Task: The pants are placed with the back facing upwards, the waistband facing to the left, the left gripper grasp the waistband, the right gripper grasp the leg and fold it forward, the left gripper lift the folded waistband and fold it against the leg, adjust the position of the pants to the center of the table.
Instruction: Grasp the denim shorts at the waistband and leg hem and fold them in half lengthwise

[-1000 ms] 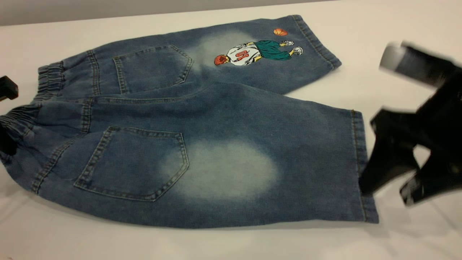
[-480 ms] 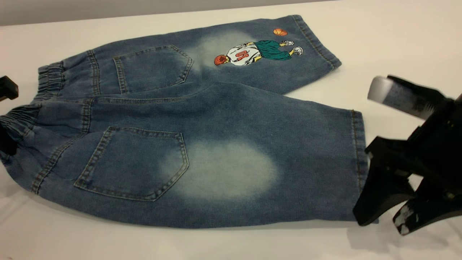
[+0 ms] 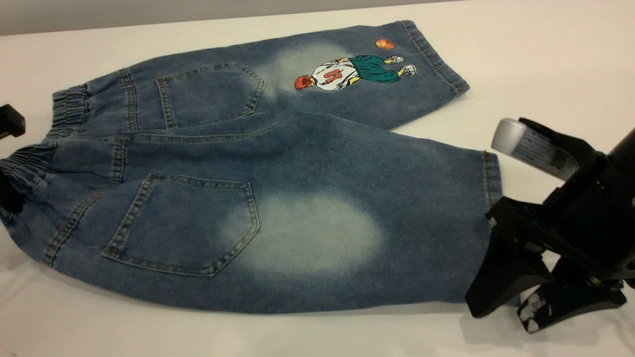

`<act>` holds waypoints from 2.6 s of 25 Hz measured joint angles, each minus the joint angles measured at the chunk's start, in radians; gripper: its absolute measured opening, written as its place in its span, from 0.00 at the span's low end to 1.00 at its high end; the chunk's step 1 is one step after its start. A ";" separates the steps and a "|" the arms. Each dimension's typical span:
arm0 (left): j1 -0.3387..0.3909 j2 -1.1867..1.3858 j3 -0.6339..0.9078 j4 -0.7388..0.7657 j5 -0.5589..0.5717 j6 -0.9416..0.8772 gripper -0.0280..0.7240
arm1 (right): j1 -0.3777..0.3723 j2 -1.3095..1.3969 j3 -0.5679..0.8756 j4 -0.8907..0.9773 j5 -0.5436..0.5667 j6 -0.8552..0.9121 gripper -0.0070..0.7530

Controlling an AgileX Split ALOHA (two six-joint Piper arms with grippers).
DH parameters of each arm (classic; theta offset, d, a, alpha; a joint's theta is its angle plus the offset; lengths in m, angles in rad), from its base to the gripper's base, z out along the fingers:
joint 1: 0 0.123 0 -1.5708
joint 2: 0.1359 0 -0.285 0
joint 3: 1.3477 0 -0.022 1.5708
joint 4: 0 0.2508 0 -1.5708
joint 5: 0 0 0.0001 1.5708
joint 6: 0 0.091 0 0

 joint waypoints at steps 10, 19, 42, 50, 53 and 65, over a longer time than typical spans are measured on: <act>0.000 0.000 0.000 0.000 -0.001 0.002 0.16 | 0.000 0.046 -0.001 0.037 -0.023 -0.040 0.57; 0.000 0.000 0.000 0.000 -0.002 0.003 0.16 | 0.000 0.045 -0.002 0.216 -0.081 -0.229 0.56; 0.000 0.000 0.000 0.000 -0.002 0.004 0.16 | 0.000 0.048 -0.002 0.422 -0.138 -0.420 0.37; 0.000 0.000 0.000 0.000 0.036 0.026 0.16 | 0.000 0.047 0.000 0.376 -0.125 -0.417 0.03; 0.000 0.000 0.000 0.001 0.076 0.036 0.16 | 0.000 0.024 0.001 0.330 -0.097 -0.377 0.03; 0.000 -0.108 0.054 0.014 0.237 0.053 0.16 | 0.000 -0.188 0.044 -0.007 -0.082 -0.033 0.03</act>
